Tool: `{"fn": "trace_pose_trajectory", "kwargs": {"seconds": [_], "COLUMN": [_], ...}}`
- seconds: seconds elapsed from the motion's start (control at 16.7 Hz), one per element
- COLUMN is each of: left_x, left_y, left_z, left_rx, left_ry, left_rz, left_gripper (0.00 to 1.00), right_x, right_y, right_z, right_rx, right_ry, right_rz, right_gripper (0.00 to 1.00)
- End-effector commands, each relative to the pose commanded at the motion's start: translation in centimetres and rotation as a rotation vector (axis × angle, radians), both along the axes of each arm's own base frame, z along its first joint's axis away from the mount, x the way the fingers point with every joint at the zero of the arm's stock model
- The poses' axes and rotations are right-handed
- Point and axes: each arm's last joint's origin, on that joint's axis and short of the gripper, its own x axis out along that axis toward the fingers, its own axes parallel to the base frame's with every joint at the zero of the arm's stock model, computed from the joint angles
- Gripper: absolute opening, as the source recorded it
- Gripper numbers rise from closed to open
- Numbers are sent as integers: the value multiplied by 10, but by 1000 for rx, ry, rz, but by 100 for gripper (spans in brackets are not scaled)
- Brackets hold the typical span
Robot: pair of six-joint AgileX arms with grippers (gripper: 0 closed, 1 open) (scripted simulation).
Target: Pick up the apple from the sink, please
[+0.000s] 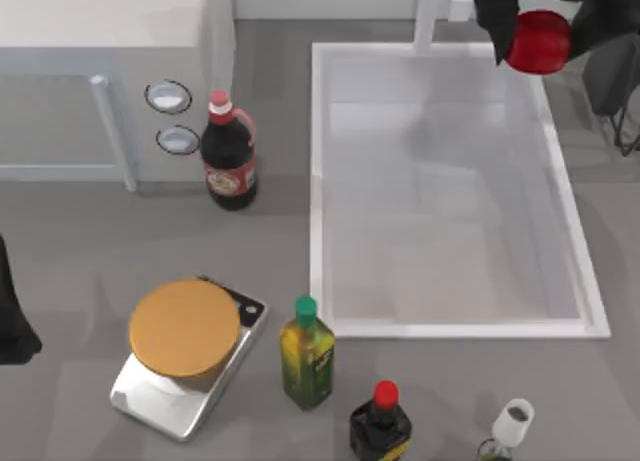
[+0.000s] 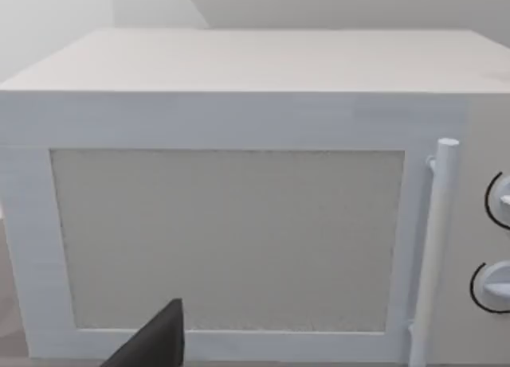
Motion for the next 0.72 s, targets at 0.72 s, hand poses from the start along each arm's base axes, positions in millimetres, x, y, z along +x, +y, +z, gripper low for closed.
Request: {"fn": "trace_pose_trajectory", "kwargs": {"seconds": [0.72], "left_x": [0], "left_y": [0], "left_z": [0], "left_rx": [0], "left_ry": [0], "left_rz": [0], "left_gripper": [100], "right_x": [-102], "right_y": [-135], "right_z": [-29], "right_rx": [-41], "right_ry": [163], "right_rz": [-9], "right_gripper": [0]}}
